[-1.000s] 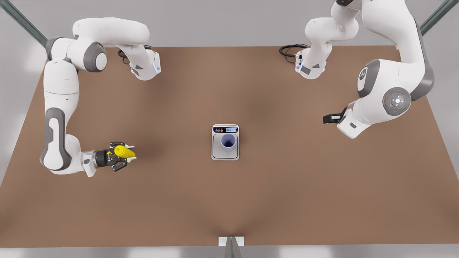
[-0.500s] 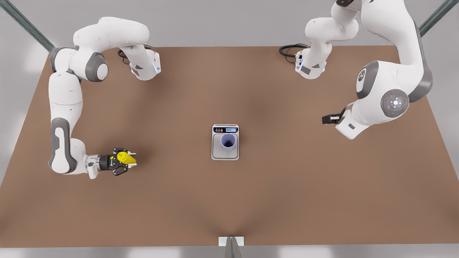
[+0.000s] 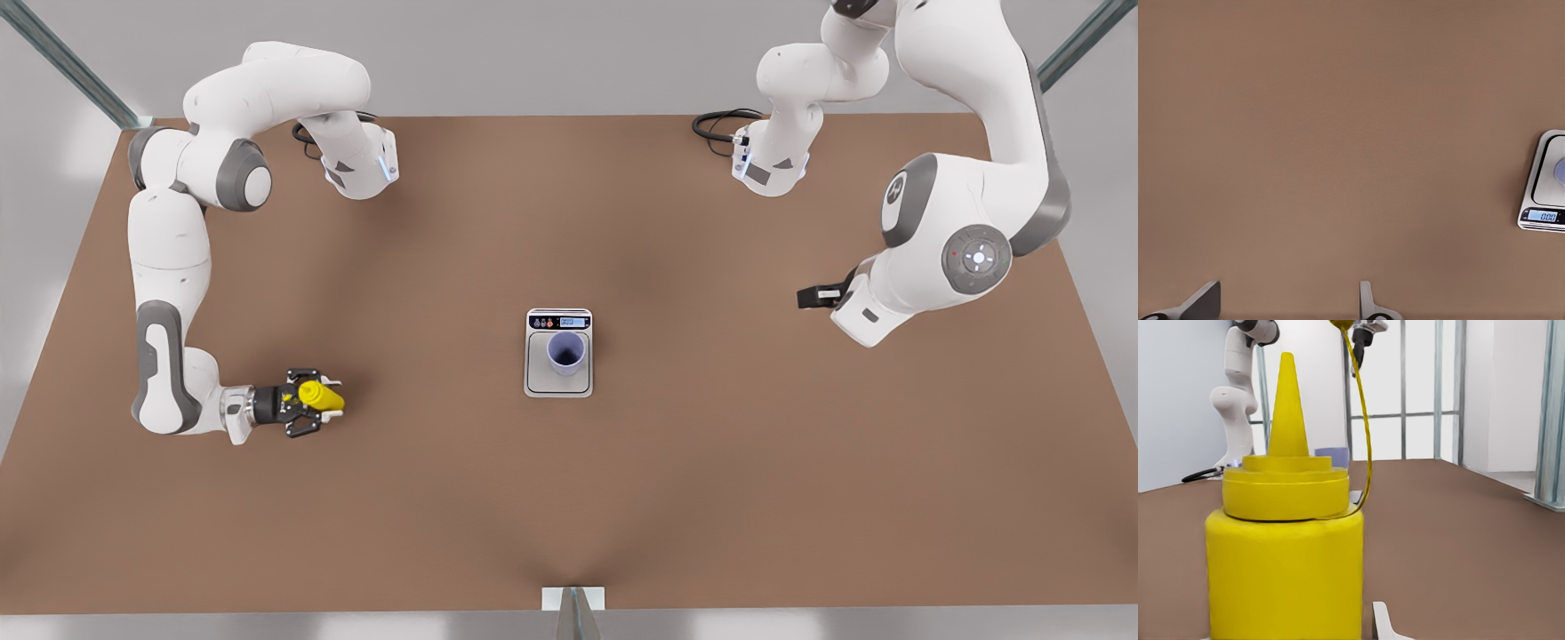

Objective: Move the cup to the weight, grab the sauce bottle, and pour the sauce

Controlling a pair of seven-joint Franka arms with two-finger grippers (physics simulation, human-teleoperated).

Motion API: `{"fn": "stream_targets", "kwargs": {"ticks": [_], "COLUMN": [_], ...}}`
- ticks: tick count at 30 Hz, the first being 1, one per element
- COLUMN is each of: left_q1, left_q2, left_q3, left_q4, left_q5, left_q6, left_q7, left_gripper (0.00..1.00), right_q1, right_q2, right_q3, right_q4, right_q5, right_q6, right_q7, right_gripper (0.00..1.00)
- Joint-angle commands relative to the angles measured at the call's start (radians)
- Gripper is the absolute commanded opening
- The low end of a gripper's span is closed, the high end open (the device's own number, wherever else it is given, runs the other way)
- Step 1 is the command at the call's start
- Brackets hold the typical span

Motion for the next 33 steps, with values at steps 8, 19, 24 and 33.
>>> {"fn": "stream_targets", "kwargs": {"ticks": [8,19,24,33], "left_q1": [0.0,0.0,0.0,0.0], "left_q2": [0.0,0.002,0.001,0.002], "left_q3": [0.0,0.0,0.0,0.0], "left_q4": [0.0,0.0,0.0,0.0], "left_q5": [0.0,0.0,0.0,0.0], "left_q6": [0.0,-0.002,-0.002,-0.002], "left_q7": [0.0,0.0,0.0,0.0], "left_gripper": [1.0,1.0,1.0,1.0], "right_q1": [0.001,0.001,0.0,-0.121], "right_q2": [0.0,0.002,0.002,-0.001], "right_q3": [-0.001,-0.003,-0.003,-0.005], "right_q4": [0.0,0.0,0.0,-0.001], "right_q5": [-0.009,-0.01,-0.01,-0.121], "right_q6": [0.012,0.022,0.025,0.024], "right_q7": [0.001,0.003,0.003,0.003], "right_gripper": [1.0,1.0,1.0,1.0]}}
